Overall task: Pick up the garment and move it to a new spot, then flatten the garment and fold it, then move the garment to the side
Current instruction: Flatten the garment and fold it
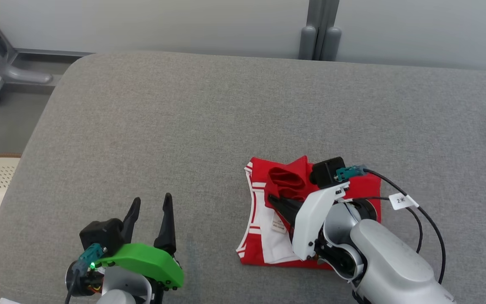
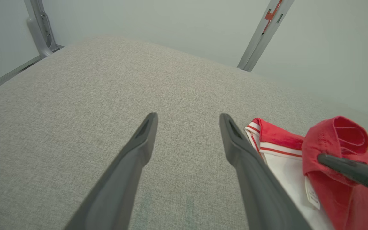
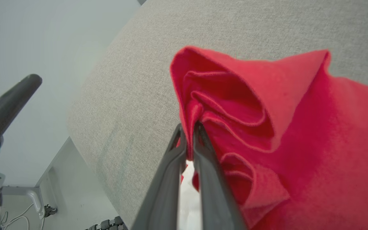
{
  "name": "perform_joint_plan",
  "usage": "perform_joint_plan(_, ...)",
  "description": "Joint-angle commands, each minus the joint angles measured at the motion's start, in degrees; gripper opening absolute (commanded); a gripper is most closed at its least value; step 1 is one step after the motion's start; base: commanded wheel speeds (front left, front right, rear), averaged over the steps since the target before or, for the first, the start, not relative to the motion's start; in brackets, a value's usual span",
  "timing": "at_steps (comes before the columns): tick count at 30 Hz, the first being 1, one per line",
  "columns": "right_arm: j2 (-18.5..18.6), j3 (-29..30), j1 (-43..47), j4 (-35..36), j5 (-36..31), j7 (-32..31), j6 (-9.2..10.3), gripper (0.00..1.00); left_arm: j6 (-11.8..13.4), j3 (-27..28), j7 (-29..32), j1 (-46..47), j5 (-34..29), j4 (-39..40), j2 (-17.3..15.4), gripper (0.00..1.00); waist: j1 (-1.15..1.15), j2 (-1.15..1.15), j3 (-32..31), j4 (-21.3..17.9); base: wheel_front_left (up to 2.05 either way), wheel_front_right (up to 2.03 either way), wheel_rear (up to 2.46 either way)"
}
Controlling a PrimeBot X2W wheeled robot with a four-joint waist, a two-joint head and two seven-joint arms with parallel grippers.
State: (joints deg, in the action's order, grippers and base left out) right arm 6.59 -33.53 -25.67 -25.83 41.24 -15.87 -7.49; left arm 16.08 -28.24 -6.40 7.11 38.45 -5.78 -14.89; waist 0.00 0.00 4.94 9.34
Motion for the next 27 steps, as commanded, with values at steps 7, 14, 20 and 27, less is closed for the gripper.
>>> perform_joint_plan(7,-1.06,-3.9,-3.15,-5.76,1.08,2.36,0.02,1.0,-0.39,-0.18,-0.67,1.31,0.19,-1.04,0.48,1.0,0.0,0.0,-0.11,0.45,0.0,0.0,0.0)
perform_joint_plan(14,-0.63,-7.24,-4.51,-3.98,2.38,5.92,0.02,1.0,-0.55,-0.61,-0.74,1.17,0.33,-1.5,0.54,1.0,0.0,0.0,-1.12,-0.59,0.0,0.0,0.0)
perform_joint_plan(20,1.97,-6.07,-4.69,-1.76,1.48,9.92,0.02,1.0,-0.51,-1.29,-0.46,0.84,-0.03,-1.62,0.45,1.0,0.0,0.0,-2.35,-1.91,0.0,0.0,0.0)
perform_joint_plan(27,4.67,-0.47,-2.64,-2.61,-3.01,14.15,0.02,1.0,-0.23,-2.05,-0.17,0.03,-0.08,-1.51,0.39,1.0,0.0,0.0,-3.67,-3.23,0.0,0.0,0.0)
